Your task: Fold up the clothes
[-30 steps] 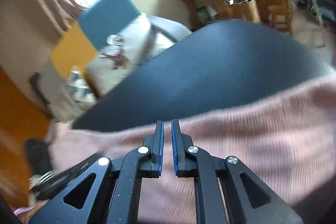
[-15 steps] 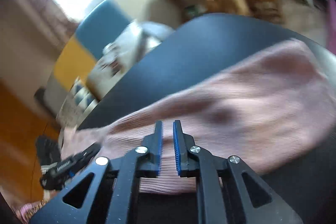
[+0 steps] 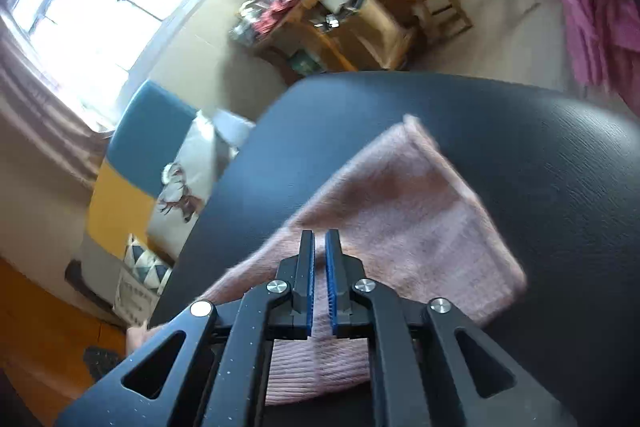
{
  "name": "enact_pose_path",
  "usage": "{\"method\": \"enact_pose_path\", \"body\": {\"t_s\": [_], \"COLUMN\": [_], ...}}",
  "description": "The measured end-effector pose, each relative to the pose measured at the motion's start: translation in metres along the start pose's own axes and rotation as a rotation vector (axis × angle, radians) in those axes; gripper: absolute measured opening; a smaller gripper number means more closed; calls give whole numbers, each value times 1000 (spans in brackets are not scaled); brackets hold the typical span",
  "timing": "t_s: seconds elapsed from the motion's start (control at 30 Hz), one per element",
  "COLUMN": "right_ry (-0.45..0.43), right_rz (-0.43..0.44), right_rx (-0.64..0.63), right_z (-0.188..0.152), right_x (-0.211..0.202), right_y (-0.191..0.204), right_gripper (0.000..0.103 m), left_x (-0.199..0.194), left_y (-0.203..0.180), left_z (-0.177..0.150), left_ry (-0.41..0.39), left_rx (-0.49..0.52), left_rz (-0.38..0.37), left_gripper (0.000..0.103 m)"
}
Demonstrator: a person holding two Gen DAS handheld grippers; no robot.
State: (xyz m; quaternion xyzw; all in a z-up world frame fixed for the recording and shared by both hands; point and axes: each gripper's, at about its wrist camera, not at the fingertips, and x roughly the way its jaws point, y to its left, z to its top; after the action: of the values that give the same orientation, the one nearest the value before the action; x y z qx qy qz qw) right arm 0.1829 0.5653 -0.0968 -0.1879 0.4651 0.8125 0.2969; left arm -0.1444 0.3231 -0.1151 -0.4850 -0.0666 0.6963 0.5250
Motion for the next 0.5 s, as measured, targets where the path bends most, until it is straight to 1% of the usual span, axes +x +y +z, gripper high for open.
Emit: {"method": "enact_pose_path", "body": {"t_s": [0.03, 0.07, 0.1, 0.13, 0.17, 0.23, 0.3, 0.33, 0.37, 0.43, 0.5], "right_ry": [20, 41, 63, 83, 90, 35, -41, -67, -88, -132, -148], "right_rz": [-5, -3, 1, -17, -43, -35, -52, -45, -34, -12, -4], "right_rx": [-54, -78, -92, -90, -81, -9, 65, 86, 104, 139, 118], "right_z": [1, 4, 6, 10, 17, 26, 32, 33, 33, 34, 25], "right_x": [4, 12, 21, 27, 32, 33, 27, 18, 8, -12, -37], "right_y": [9, 15, 19, 17, 11, -5, -23, -28, -33, -43, -41], "right_gripper": [9, 10, 12, 13, 11, 7, 6, 6, 10, 12, 14], "left_x": [0, 0, 0, 0, 0, 0, 0, 0, 0, 0, 1], "left_y": [0, 0, 0, 0, 0, 0, 1, 1, 2, 2, 2], "left_z": [0, 0, 0, 0, 0, 0, 0, 0, 0, 0, 0], "left_ry": [0, 0, 0, 0, 0, 0, 0, 0, 0, -1, -2], "left_rx": [0, -1, -1, -1, -2, -2, -5, -6, -8, -10, -12], "left_rz": [0, -1, -1, -2, -2, -3, -7, -9, -11, -14, -17], "left_gripper": [12, 12, 12, 12, 12, 12, 12, 12, 12, 12, 12]}}
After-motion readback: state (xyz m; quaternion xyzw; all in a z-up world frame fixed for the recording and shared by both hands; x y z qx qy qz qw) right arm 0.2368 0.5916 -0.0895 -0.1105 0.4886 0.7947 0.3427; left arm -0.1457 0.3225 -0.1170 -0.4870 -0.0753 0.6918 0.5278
